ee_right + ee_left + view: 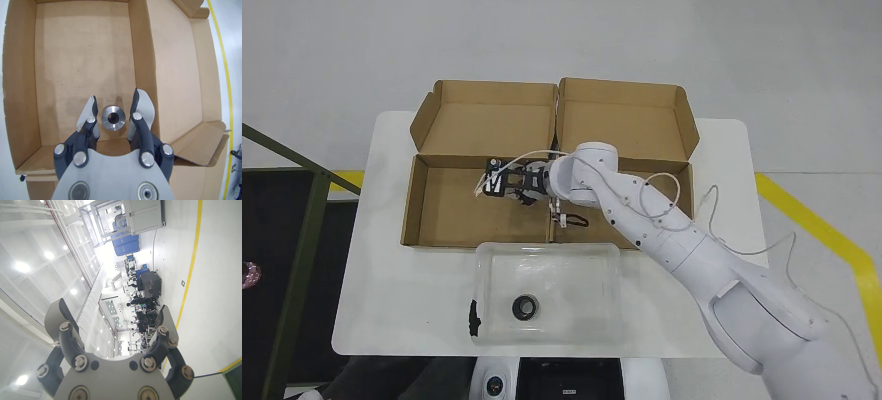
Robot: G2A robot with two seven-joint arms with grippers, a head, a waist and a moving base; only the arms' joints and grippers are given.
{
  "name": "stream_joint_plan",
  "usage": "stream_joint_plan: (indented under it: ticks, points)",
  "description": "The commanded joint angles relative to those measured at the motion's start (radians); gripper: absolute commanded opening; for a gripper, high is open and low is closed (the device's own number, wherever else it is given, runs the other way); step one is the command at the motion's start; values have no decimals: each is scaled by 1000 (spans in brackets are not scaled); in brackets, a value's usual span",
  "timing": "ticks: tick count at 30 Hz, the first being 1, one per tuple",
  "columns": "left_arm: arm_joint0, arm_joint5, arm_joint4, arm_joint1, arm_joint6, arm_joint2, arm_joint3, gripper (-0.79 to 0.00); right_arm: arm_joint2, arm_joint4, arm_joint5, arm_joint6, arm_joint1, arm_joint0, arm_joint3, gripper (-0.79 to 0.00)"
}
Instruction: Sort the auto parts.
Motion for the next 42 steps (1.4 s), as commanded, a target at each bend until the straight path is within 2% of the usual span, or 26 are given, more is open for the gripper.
stream_joint_plan:
  ticks: [1,15,25,35,42]
  points:
    - [0,0,0,0,0,0,0,0,21,1,-11,1,11,-17,-44,-431]
    - [0,0,0,0,0,0,0,0,204,4,-139,72,121,-293,-488,-422]
    - [0,0,0,0,0,0,0,0,258,2,-223,108,169,-457,-689,-413]
    - [0,0,0,0,0,0,0,0,243,-22,-291,149,200,-576,-802,-400]
    - [0,0,0,0,0,0,0,0,224,-40,-309,161,214,-622,-794,-394]
